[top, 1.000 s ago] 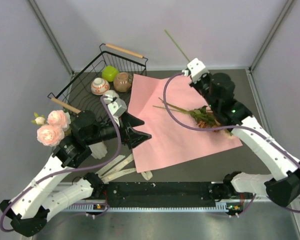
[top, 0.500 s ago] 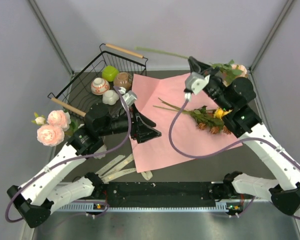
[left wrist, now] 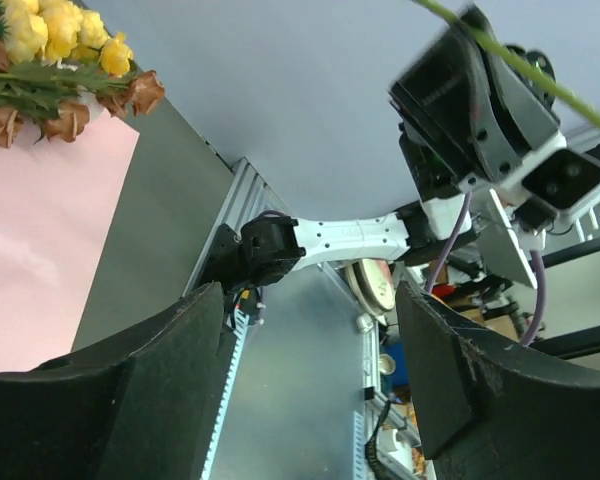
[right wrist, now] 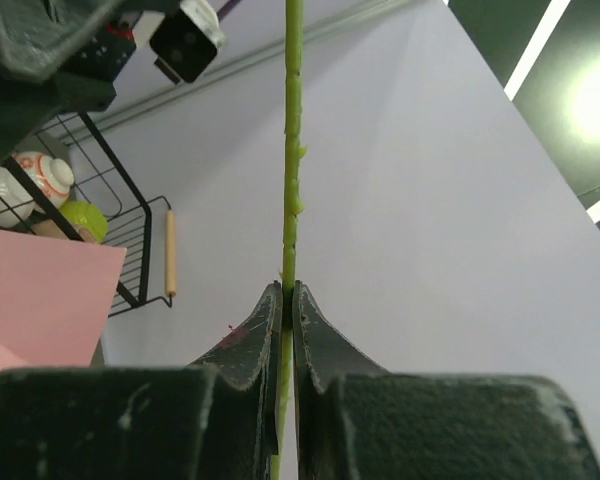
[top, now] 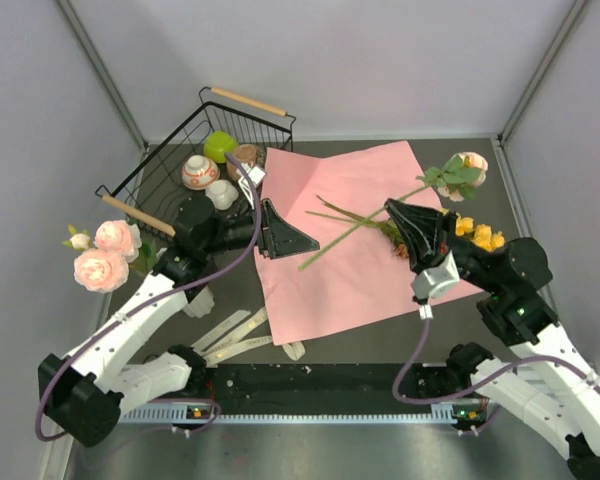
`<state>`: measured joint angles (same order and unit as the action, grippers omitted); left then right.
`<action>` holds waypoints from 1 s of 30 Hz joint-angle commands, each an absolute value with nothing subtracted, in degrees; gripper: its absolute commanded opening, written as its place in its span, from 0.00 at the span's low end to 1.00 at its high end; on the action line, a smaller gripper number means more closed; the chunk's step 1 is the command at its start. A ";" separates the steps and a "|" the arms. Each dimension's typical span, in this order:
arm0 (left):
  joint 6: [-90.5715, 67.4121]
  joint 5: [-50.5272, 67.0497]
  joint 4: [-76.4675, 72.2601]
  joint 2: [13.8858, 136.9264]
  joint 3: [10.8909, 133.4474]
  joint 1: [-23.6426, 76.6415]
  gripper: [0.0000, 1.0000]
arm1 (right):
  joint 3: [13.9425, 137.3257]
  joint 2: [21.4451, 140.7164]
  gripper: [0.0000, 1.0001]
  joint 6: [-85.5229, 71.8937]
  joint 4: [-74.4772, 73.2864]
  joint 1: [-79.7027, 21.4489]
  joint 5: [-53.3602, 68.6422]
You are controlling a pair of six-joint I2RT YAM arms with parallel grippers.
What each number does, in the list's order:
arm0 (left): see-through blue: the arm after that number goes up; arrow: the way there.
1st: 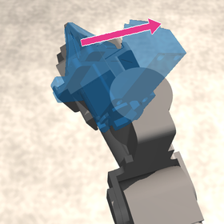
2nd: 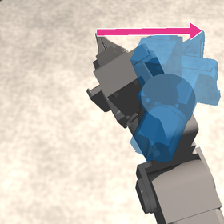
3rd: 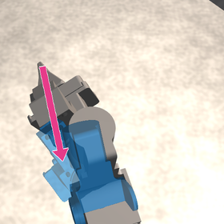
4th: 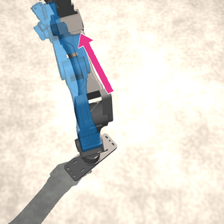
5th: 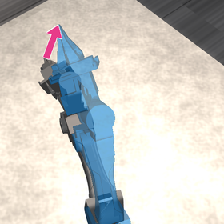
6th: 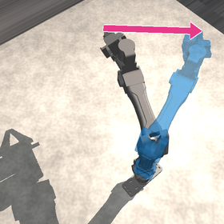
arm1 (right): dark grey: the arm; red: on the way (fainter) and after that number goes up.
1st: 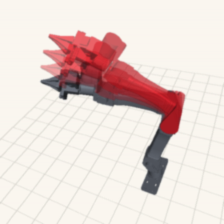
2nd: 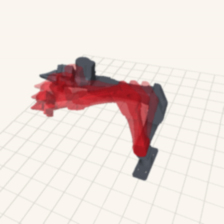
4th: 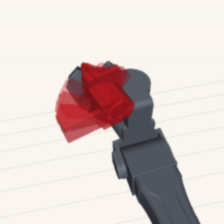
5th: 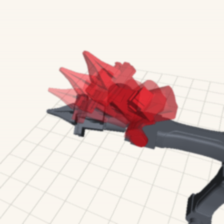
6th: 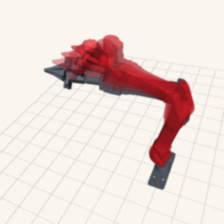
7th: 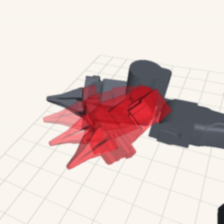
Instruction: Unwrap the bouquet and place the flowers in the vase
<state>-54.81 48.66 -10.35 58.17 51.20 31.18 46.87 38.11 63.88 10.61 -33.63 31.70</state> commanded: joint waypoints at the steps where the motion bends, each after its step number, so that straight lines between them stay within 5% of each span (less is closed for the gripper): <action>1: -67.83 53.69 -26.43 61.68 49.04 28.04 0.76 | 45.35 33.14 0.00 65.65 2.77 -33.93 39.62; 11: -81.82 60.38 -39.10 74.00 55.11 31.19 0.78 | 47.64 31.82 0.00 68.38 -11.77 -34.71 51.42; 16: -95.70 57.22 -58.43 80.06 53.79 37.26 0.75 | 48.43 31.91 0.00 70.05 -15.81 -35.68 52.21; 30: -108.63 54.76 -63.02 92.10 55.63 46.76 0.66 | 49.83 32.43 0.00 73.39 -20.04 -38.67 51.77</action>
<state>-105.36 55.86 -58.61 91.55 54.06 45.67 47.03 32.42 71.35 -19.22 -37.39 50.04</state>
